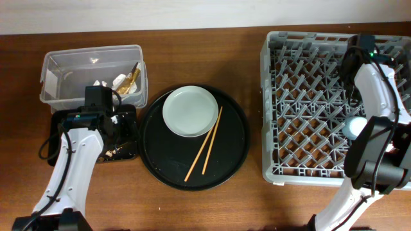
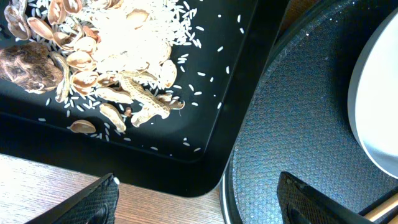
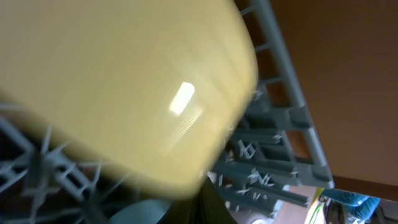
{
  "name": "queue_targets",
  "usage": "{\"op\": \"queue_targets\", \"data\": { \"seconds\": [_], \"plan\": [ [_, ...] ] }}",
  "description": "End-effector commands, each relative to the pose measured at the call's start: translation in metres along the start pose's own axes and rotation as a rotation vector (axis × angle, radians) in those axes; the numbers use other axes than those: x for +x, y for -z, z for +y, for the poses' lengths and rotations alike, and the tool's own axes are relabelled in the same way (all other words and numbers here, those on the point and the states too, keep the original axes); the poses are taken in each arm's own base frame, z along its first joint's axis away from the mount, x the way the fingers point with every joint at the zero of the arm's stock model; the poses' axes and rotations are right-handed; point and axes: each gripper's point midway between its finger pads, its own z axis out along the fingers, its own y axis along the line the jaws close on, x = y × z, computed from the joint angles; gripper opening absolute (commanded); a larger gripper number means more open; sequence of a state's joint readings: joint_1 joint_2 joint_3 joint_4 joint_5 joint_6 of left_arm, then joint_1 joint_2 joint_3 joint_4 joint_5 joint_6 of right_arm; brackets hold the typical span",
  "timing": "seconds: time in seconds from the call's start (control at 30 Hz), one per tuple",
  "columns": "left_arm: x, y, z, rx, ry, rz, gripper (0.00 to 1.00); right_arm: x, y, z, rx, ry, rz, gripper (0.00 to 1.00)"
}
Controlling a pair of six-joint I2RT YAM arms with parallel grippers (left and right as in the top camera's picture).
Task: Sort waste into correct bins and load items into the dishwasher rack
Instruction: 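Set the yellow bowl upside down in the rack's far corner with the right gripper, then reach the right gripper to the round tray and grasp one chopstick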
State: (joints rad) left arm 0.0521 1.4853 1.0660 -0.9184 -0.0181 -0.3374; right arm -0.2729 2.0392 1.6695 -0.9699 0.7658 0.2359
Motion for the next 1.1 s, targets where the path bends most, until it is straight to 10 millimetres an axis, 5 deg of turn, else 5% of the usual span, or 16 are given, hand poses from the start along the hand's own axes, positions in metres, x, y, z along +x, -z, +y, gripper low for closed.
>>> {"op": "queue_targets", "data": {
  "seconds": [0.0,0.07,0.2,0.33,0.4,0.57,0.77,1.07],
  "plan": [
    [-0.003,0.006,-0.001,0.011,0.014,-0.020,0.81,-0.006,0.026,-0.001,-0.119,-0.047,-0.026,0.08],
    [-0.003,0.006,-0.001,0.011,0.014,-0.020,0.81,-0.011,0.054,-0.011,-0.214,-0.091,-0.065,0.34],
    [-0.003,0.006,0.000,0.010,0.014,-0.021,0.85,-0.006,0.128,-0.004,-0.564,-0.065,-0.127,0.57],
    [-0.003,0.006,0.000,0.010,0.014,-0.021,0.95,0.030,0.209,0.034,-0.977,0.044,-0.087,0.59],
    [-0.003,0.006,0.000,0.010,0.014,-0.021,0.96,0.070,0.248,0.065,-1.118,0.180,0.009,0.59],
    [-0.004,0.006,-0.001,0.011,0.014,-0.024,0.97,0.147,0.293,0.124,-1.157,0.436,0.070,0.59],
    [-0.003,0.006,-0.001,0.011,0.014,-0.024,0.99,0.228,0.320,0.197,-1.218,0.583,0.061,0.59],
    [-0.003,0.006,-0.001,0.011,0.014,-0.024,0.99,0.311,0.286,0.276,-0.994,0.685,0.064,0.59]
  ]
}}
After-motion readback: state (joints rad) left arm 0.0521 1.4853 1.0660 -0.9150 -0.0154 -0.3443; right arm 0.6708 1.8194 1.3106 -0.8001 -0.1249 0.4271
